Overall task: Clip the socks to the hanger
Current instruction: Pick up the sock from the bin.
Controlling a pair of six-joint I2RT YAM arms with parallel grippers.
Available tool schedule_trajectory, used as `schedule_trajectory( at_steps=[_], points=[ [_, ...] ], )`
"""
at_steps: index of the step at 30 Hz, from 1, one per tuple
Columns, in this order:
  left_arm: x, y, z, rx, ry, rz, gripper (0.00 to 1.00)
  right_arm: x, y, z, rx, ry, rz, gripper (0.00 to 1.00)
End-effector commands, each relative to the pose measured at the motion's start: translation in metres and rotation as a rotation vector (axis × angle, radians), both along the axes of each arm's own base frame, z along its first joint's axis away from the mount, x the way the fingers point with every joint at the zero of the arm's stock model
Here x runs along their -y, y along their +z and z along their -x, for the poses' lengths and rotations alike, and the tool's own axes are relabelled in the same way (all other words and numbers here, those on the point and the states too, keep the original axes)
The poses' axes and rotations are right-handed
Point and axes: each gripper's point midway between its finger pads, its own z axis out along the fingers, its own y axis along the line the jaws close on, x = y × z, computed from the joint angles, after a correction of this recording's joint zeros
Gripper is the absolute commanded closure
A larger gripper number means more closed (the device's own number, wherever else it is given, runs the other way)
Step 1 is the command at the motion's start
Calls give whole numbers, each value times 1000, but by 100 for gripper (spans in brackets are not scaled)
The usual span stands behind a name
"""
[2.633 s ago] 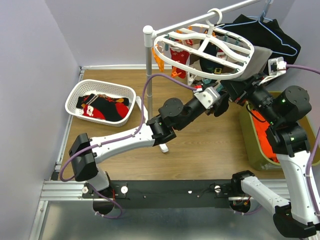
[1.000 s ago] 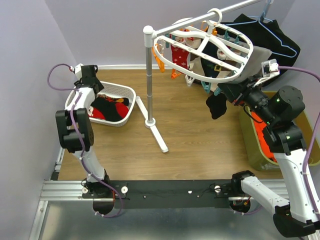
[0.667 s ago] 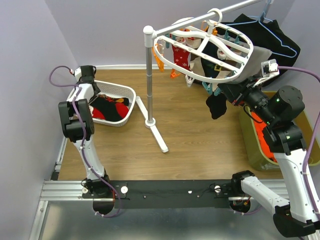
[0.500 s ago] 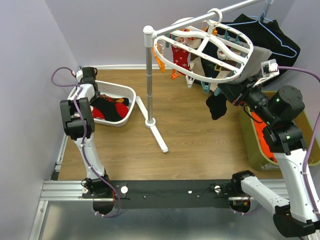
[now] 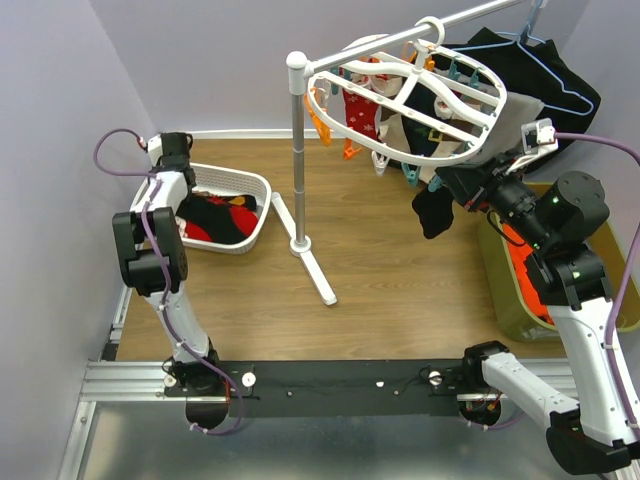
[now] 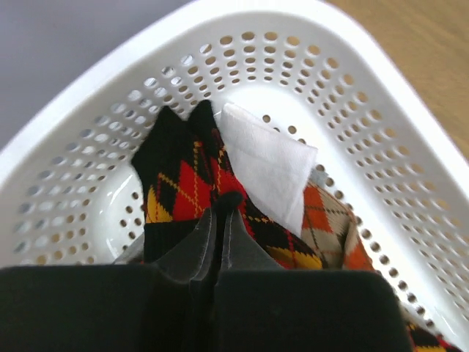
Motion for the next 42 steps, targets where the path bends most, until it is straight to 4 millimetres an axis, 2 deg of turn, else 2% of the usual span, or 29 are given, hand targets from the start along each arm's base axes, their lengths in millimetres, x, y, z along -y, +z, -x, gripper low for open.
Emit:
schedule_trajectory(
  at_steps=[1,2,3,5,7,8,11,12,14,15,19,20,22,23,24,29,33,38,42],
  points=[
    [14,55,12,87,-19,-85,96,5,-11,-2,-28,-27,28,88],
    [16,64,15,112,-22,-82,96,5,-11,-1,-28,-26,28,88],
    [22,60,18,109,-44,-61,95,5,-12,-2,-29,-28,28,88],
    [33,65,20,126,-79,-39,95,5,-10,-1,-27,-25,26,88],
    [48,61,26,116,-117,-27,93,5,-10,-1,-28,-23,25,88],
    [64,64,25,124,-159,-30,92,5,-9,-1,-26,-23,23,88],
    [88,34,32,66,-229,27,83,5,-9,0,-25,-23,21,88],
    [104,22,36,44,-256,53,80,4,-9,0,-24,-22,19,88],
    [119,9,40,27,-292,91,75,4,-10,0,-27,-22,17,88],
    [129,1,45,15,-307,105,70,4,-9,0,-28,-18,16,88],
    [148,-3,57,10,-349,124,58,3,-8,2,-28,-15,10,88],
    [151,2,61,20,-352,126,55,3,-9,2,-30,-15,11,88],
    [152,-4,72,11,-352,122,48,4,-7,4,-27,-18,10,88],
    [152,3,74,33,-351,123,46,4,-7,4,-26,-18,11,88],
    [150,-2,81,28,-346,121,44,5,-7,4,-28,-23,11,88],
    [134,13,83,70,-298,55,43,5,-8,5,-33,-17,17,88],
    [130,16,75,74,-300,39,43,3,-6,5,-28,-11,12,88],
    [133,9,71,53,-306,55,45,4,-3,6,-21,-11,8,88],
    [135,3,76,38,-308,66,56,5,-3,7,-20,-17,8,88]
  ],
)
